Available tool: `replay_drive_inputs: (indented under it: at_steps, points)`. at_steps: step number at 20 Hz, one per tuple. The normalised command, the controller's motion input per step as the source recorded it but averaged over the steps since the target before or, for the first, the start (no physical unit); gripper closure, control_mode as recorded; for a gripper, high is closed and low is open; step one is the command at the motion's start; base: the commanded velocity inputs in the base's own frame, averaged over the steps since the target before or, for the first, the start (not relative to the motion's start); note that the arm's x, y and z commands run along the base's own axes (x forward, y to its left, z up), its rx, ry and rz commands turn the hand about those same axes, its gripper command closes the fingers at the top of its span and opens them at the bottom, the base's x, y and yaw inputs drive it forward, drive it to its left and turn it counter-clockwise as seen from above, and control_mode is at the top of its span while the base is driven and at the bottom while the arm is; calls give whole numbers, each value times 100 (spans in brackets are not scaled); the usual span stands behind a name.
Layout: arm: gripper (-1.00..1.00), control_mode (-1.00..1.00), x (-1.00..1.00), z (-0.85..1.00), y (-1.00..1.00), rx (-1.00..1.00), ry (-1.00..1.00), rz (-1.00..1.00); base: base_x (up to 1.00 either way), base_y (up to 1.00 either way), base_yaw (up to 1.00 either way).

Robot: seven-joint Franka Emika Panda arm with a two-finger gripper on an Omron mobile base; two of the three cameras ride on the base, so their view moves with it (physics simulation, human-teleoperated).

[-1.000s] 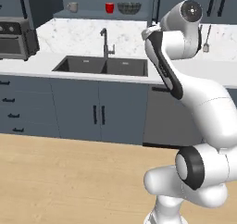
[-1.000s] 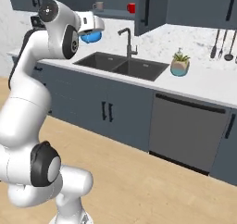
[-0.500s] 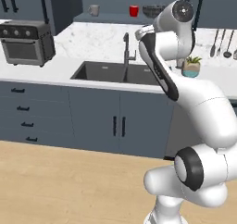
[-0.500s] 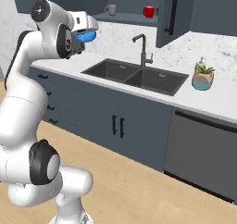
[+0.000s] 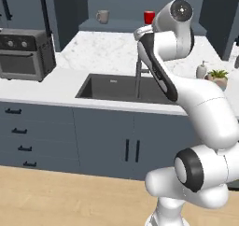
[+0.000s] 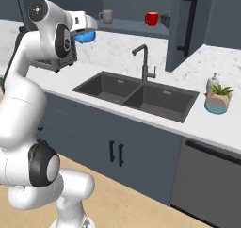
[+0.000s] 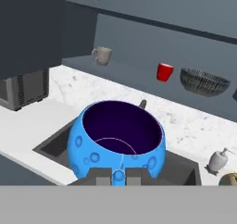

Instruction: Gather all objects into one cabinet and sort the glasses and bowls to opposite sides.

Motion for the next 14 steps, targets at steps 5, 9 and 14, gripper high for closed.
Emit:
replay_drive_inputs:
  at_steps: [5,9,14]
  points:
    - [100,100,0,0,0,0,0,0,86,7,-9]
    - [100,100,0,0,0,0,0,0,90,25,-5]
    - [100,100,0,0,0,0,0,0,99,46,-8]
